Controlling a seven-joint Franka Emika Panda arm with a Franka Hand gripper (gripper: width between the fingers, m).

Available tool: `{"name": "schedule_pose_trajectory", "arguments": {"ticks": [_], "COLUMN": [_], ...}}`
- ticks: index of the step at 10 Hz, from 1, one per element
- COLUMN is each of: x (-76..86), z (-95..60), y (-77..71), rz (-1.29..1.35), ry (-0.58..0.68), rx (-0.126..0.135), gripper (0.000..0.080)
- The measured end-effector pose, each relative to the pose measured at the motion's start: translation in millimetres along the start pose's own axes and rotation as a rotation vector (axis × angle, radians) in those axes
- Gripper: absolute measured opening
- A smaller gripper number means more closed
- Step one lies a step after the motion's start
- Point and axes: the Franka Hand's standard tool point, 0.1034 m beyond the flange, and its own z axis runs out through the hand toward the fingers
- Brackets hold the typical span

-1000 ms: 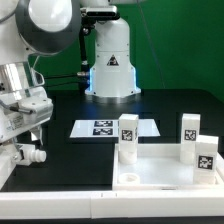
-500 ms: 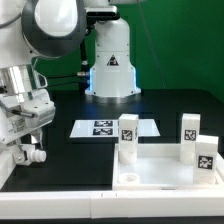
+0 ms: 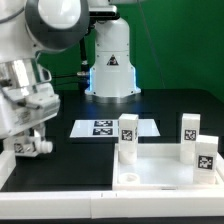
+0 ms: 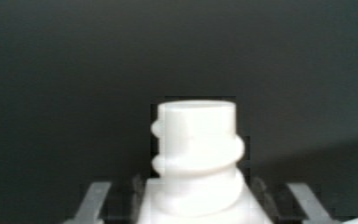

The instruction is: Assemble square table

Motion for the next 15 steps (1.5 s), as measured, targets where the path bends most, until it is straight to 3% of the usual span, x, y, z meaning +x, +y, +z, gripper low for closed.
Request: {"name": "schedule_pose_trajectory", "arguments": {"ticks": [1, 2, 5, 7, 8, 9, 13, 15], "x": [-7.1, -8.1, -7.1, -35.3, -41.7, -36.0, -33.6, -30.3], "z": [-2.6, -1.3, -1.2, 0.6, 0.3, 1.8, 1.4, 6.0], "y": [15.4, 16.9, 17.2, 32.4, 36.5, 37.4, 37.3, 52.7], "rz": [0.023, -0.051, -0.249, -0.5, -0.731, -0.88, -1.064, -1.182], "ry": [-0.003, 0.001, 0.008, 0.062, 0.073, 0.071, 0.069, 0.014], "rx": [-0.017, -0.029, -0.028, -0.038, -0.046, -0.05, -0.068, -0.059], "gripper": [0.0282, 0.0282, 0.0284, 0.0284, 0.0284, 0.0284, 0.0284, 0.0284]}}
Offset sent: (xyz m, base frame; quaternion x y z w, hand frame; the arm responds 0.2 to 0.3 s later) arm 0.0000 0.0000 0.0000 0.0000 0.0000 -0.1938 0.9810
